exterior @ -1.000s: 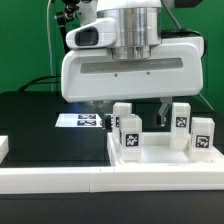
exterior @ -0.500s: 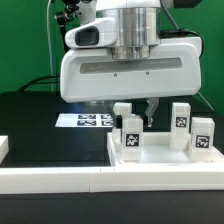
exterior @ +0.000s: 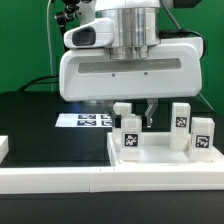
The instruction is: Assemble square table
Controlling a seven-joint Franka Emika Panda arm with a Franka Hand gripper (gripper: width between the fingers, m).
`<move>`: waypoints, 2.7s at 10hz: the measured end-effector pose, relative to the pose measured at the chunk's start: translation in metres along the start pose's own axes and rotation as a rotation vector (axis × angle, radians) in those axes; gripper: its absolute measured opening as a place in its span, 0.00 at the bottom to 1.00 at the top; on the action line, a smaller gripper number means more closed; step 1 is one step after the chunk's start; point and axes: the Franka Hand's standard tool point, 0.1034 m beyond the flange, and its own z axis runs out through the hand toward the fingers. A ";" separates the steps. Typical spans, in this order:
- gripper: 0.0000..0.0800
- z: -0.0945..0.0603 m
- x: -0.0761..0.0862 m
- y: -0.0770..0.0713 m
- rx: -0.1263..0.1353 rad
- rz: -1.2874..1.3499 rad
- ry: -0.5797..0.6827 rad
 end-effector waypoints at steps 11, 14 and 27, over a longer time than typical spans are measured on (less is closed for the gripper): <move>0.36 0.002 -0.001 0.000 0.042 1.027 0.029; 0.36 0.002 0.000 0.001 0.054 1.199 0.021; 0.81 0.006 -0.003 -0.005 0.045 0.902 0.000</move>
Offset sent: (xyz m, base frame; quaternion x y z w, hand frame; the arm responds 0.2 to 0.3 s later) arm -0.0140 0.0025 -0.0063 0.0069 -0.0018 0.2667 0.9638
